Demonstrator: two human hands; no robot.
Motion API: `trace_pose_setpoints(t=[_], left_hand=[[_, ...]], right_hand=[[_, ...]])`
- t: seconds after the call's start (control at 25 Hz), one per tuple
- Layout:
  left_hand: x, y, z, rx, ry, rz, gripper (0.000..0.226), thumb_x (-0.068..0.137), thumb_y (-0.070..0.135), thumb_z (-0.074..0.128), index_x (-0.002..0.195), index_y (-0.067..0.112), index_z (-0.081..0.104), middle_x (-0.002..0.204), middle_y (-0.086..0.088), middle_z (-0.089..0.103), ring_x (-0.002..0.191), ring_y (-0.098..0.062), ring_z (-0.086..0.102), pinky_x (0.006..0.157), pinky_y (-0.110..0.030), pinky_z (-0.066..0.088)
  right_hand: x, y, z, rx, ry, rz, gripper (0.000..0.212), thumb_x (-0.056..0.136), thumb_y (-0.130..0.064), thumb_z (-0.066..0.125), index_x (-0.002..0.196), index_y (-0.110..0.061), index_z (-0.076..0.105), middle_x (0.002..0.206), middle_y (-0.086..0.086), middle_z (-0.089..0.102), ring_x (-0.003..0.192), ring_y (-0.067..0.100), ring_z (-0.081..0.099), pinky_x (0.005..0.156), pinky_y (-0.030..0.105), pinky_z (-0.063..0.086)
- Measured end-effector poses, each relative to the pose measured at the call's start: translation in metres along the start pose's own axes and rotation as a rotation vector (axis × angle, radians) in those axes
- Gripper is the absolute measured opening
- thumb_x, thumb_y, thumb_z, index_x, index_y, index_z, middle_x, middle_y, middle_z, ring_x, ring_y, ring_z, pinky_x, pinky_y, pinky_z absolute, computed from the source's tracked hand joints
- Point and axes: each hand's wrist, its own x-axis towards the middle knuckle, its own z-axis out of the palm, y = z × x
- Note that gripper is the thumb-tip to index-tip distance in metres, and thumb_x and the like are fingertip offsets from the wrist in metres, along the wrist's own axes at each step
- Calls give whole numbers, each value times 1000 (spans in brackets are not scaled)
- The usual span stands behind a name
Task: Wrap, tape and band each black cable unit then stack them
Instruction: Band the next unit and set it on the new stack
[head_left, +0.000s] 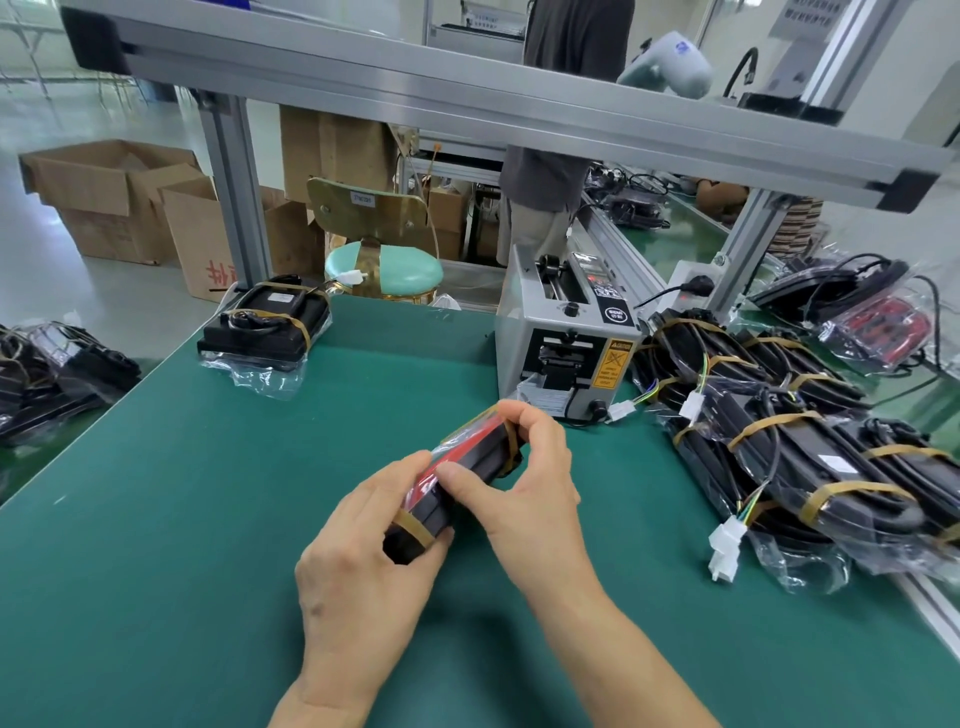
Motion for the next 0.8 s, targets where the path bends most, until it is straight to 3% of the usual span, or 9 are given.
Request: trace_pose_setpoints(t=[0.2, 0.28, 0.36, 0.44, 0.56, 0.68, 0.8], left_hand=[[2, -5, -4, -47, -51, -24, 71, 55, 0, 88, 114, 33, 66, 107, 21, 67, 94, -3, 63, 89, -20, 46], [7, -16, -20, -204, -133, -80, 72, 55, -1, 88, 110, 40, 67, 104, 21, 69, 97, 1, 64, 91, -9, 42], [17, -31, -42, -323, -257, -104, 72, 50, 6, 92, 107, 45, 69, 104, 20, 71, 102, 4, 63, 92, -4, 38], [27, -43, -60, -377, -362, -110, 77, 43, 15, 94, 109, 43, 68, 106, 16, 71, 105, 1, 63, 93, -7, 41], [37, -48, -69, -421, -448, -124, 71, 45, 17, 86, 110, 39, 68, 107, 11, 72, 106, -4, 64, 96, -15, 43], [42, -45, -74, -337, -485, -144, 74, 46, 19, 94, 110, 43, 66, 114, 15, 69, 114, -5, 59, 101, -20, 40], [50, -24, -74, 163, -412, 209, 77, 53, 30, 82, 125, 42, 57, 137, 16, 51, 130, -12, 43, 109, -28, 29]], right_hand=[[2, 6, 6, 10, 90, -43, 35, 83, -26, 68, 108, -41, 48, 115, -28, 47, 117, -9, 38, 109, 33, 16], [9, 11, -9, 34, 100, -60, 24, 85, -34, 65, 103, -44, 53, 118, -30, 48, 119, -13, 37, 112, 35, 16], [17, 17, -32, 17, -21, -72, 28, 79, -41, 61, 107, -45, 58, 128, -32, 46, 127, -13, 34, 117, 39, 16], [23, 24, -52, 53, -203, -30, 43, 75, -40, 63, 117, -44, 57, 136, -29, 44, 130, -12, 33, 118, 39, 20], [27, 31, -60, 244, -380, 56, 43, 75, -33, 67, 118, -29, 63, 123, -16, 62, 118, -4, 52, 105, 26, 38], [26, 36, -50, 314, -363, 35, 21, 83, -25, 66, 102, -16, 70, 95, -11, 70, 91, -1, 61, 84, 10, 43], [29, 33, -45, 348, -321, 26, 8, 91, -15, 62, 92, -12, 70, 82, -14, 70, 78, -6, 60, 74, 4, 41]])
